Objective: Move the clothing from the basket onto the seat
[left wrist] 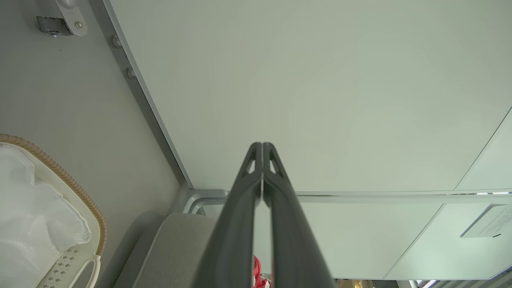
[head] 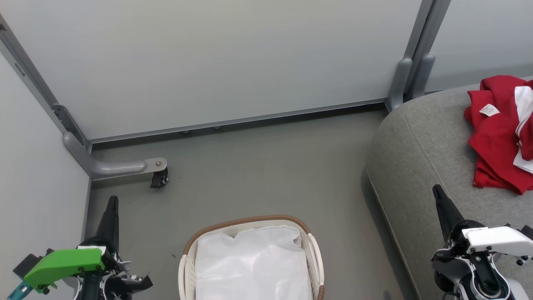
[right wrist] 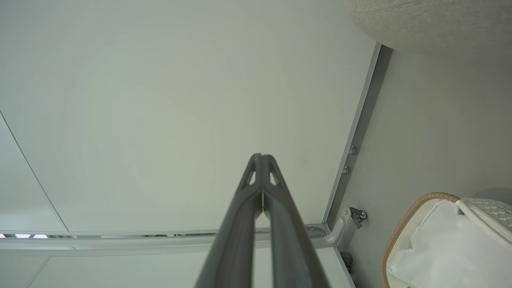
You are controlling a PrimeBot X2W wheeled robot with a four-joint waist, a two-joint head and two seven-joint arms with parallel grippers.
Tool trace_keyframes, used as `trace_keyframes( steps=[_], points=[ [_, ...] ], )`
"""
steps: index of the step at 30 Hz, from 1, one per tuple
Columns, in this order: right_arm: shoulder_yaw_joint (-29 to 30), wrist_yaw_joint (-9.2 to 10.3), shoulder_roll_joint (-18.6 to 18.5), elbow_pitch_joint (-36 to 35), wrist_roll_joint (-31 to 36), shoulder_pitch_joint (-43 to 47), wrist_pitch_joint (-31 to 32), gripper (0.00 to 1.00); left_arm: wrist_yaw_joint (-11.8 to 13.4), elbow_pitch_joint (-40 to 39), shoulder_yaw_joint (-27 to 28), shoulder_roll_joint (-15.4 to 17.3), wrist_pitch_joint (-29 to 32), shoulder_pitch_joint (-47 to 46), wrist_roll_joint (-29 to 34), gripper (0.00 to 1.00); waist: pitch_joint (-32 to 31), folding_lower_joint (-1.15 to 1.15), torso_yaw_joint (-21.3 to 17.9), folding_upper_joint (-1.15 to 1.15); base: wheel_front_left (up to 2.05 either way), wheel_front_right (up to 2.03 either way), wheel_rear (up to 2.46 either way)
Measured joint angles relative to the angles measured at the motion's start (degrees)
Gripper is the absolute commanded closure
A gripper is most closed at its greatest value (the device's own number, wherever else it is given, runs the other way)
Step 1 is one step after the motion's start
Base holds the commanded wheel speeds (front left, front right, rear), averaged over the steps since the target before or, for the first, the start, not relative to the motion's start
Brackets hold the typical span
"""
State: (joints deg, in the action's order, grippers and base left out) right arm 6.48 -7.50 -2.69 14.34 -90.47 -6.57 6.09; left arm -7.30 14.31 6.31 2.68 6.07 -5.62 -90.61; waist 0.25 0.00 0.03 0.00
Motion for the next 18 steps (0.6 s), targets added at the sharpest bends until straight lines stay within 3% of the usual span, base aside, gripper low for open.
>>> trace_keyframes(
  steps=[18],
  points=[
    [0.02,0.0,-0.01,-0.25,-1.85,0.06,0.47,1.0,-0.08,-0.25,0.22,0.01,0.48,-0.3,-1.71,1.0,-0.07,0.0,-0.03,0.0,0.0,0.0,0.0]
  ],
)
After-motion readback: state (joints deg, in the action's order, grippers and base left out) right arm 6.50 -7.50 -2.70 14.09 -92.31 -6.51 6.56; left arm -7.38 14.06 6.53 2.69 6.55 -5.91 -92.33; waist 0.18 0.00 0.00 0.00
